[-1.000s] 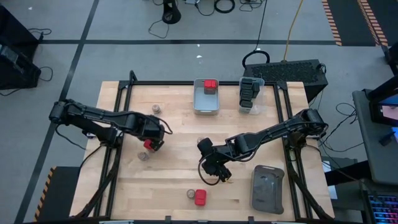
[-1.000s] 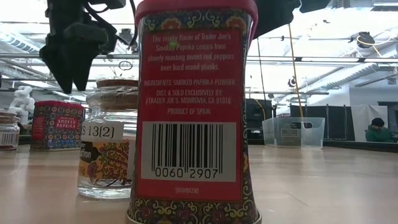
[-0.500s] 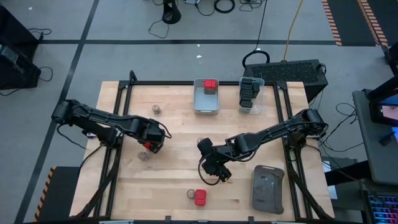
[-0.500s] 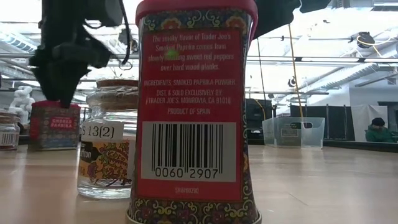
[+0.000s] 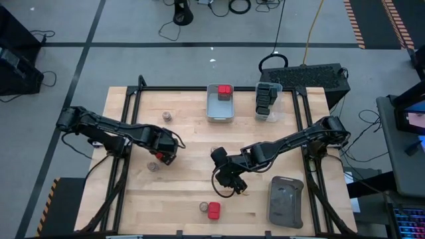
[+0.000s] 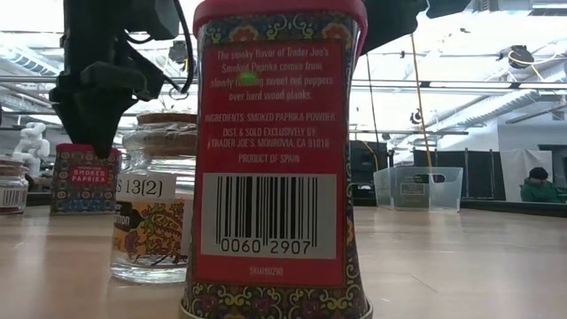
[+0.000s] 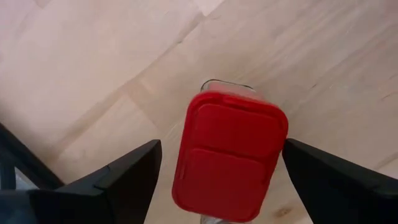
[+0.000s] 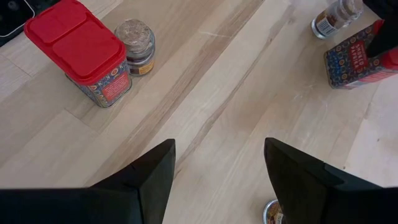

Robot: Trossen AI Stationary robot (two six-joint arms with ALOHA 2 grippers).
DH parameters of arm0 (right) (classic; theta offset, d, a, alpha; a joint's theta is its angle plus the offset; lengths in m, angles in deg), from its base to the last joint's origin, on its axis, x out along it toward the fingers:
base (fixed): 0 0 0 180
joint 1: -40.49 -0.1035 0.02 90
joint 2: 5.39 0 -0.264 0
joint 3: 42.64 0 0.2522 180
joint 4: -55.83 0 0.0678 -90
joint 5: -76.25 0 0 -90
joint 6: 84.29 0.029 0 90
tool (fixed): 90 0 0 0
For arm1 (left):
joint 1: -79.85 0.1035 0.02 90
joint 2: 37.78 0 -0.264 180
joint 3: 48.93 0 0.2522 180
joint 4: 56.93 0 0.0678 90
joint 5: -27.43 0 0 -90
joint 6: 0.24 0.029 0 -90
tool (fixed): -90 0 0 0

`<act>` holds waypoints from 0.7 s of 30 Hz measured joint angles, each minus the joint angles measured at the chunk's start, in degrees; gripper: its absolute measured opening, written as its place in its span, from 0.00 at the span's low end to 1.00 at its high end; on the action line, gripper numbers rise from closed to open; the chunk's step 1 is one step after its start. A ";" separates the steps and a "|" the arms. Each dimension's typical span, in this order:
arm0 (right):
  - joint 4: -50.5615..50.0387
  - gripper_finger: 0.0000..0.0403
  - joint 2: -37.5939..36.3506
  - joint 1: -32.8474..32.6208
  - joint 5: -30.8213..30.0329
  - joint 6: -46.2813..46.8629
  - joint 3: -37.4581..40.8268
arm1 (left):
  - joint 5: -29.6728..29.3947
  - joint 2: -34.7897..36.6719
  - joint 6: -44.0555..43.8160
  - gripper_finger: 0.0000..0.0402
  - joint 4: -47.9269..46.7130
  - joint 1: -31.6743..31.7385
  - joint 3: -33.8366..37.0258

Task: Sort spices by type
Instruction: Put the red seasoning can into the gray bin

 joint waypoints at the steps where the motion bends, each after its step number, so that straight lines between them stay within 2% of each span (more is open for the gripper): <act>1: 0.02 0.57 0.00 0.00 0.00 -0.07 0.00 | 0.00 0.00 0.11 0.84 0.03 0.00 0.00; 14: 0.00 0.57 0.00 0.04 0.00 -0.11 0.00 | 0.05 0.02 4.43 0.82 1.81 0.00 1.55; 17: 0.03 0.57 0.00 0.23 0.03 -0.11 0.00 | 0.36 0.02 5.91 0.78 3.73 0.00 1.54; 21: 0.04 0.57 0.00 0.81 0.00 0.05 0.00 | 2.16 0.02 8.13 0.66 5.67 0.00 1.53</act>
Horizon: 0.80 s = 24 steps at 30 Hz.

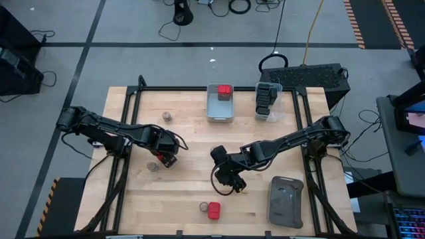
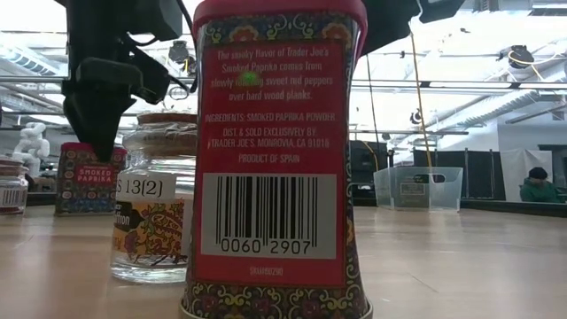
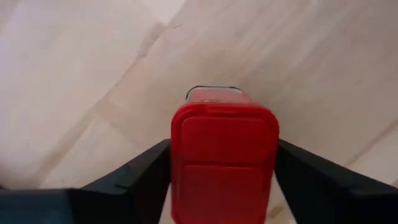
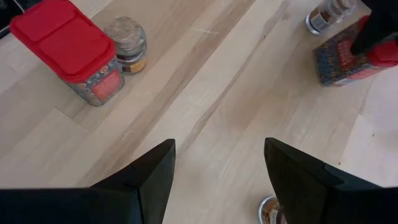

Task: Sort spices by type
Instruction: Put the red seasoning can into the gray bin

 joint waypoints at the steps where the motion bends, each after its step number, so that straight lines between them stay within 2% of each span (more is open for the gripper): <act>1: 0.02 0.57 0.00 0.15 0.02 0.00 0.00 | 0.26 0.00 0.39 0.62 0.20 0.00 0.00; 3: 0.31 0.57 0.00 0.39 0.00 0.00 0.00 | 0.27 0.00 0.65 0.58 0.00 0.00 -0.02; 12: 0.28 0.57 0.00 1.64 -0.02 0.09 0.00 | 0.30 -0.01 6.89 0.58 -0.66 0.31 -1.02; 18: -2.61 0.57 0.00 3.15 -0.08 1.33 0.00 | 1.57 0.00 16.51 0.58 -1.62 3.48 -7.50; 24: -2.88 0.57 0.00 6.56 -1.30 4.17 0.49 | 1.51 0.00 28.70 0.58 -1.10 10.56 -15.80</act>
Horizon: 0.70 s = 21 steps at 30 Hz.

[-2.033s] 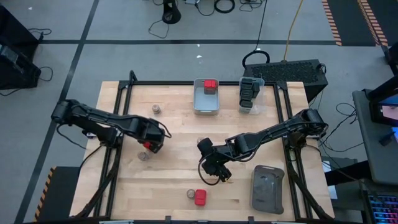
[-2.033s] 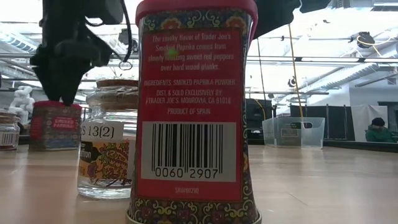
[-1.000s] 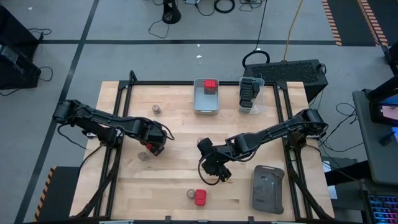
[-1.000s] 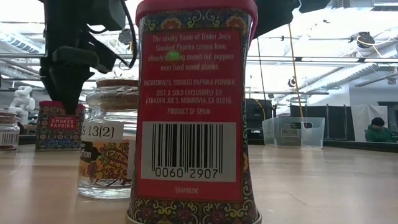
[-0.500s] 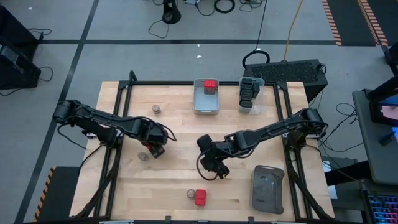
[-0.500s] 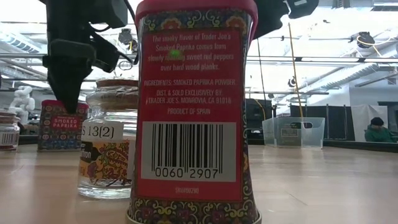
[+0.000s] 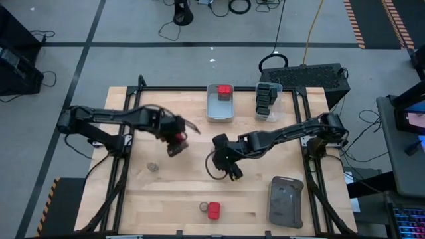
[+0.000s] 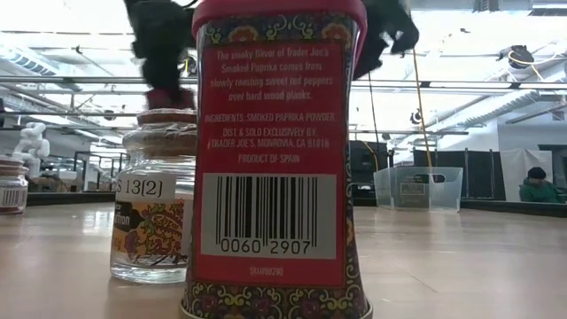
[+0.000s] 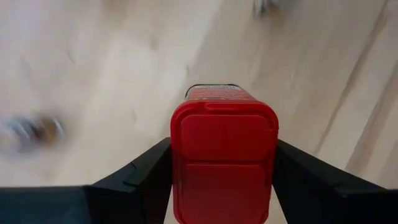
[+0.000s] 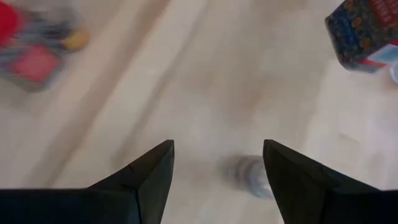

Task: Sort spices by type
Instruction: Put the red seasoning can into the gray bin

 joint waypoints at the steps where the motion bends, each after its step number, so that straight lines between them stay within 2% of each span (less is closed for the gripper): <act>1: 0.55 0.57 0.00 0.75 -0.63 -0.10 0.68 | -0.02 0.01 2.22 0.58 0.71 1.33 -1.08; 5: 5.65 0.57 -0.40 4.90 -2.79 -0.33 5.58 | -0.04 -0.34 9.19 0.58 3.31 6.31 -4.88; 9: 11.70 0.57 -2.78 9.44 -7.55 2.53 10.52 | -0.04 -2.88 14.65 0.58 3.92 10.27 -7.72; 16: 20.13 0.57 -12.16 14.14 -12.37 6.85 18.34 | -0.01 -11.73 22.38 0.58 3.96 14.02 -14.27; 21: 25.99 0.57 -17.74 15.91 -12.82 8.11 25.42 | 0.01 -18.32 27.62 0.58 4.08 15.27 -20.50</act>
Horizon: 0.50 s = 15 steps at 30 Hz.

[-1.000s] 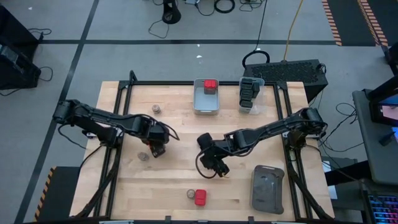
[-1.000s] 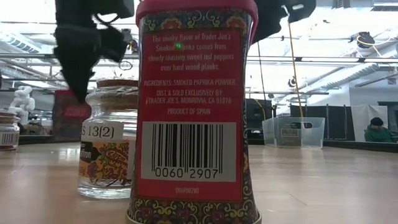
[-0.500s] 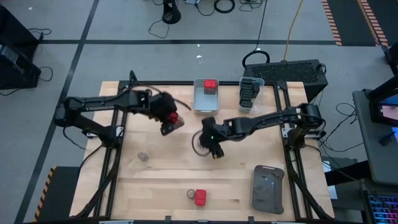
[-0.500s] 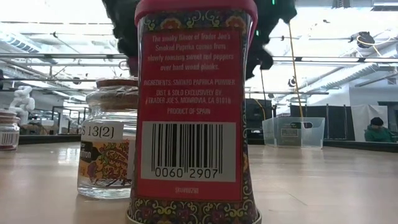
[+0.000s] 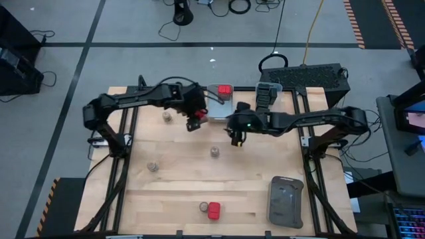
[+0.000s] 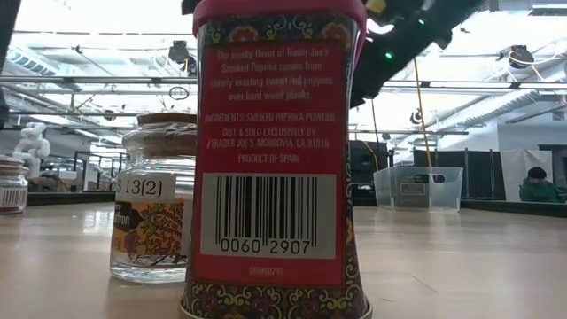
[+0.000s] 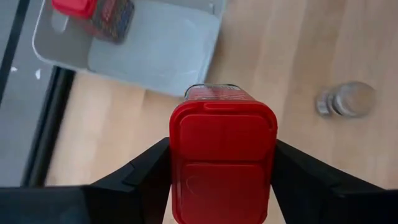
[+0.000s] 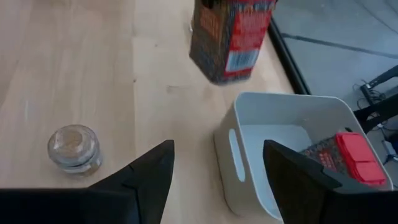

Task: Sort spices by type
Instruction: Put the red seasoning can into the gray bin

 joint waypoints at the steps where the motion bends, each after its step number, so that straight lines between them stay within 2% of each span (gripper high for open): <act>1: 1.85 0.57 -0.96 0.36 0.05 0.06 1.81 | 0.00 -1.38 0.94 0.58 -0.16 0.14 -1.41; 7: 8.63 0.57 -5.96 3.04 0.17 1.10 10.99 | 0.04 -7.58 6.55 0.58 -0.71 0.87 -10.75; 15: 9.59 0.57 -8.97 4.10 0.63 2.29 13.07 | 0.01 -16.15 14.92 0.58 0.15 2.45 -22.07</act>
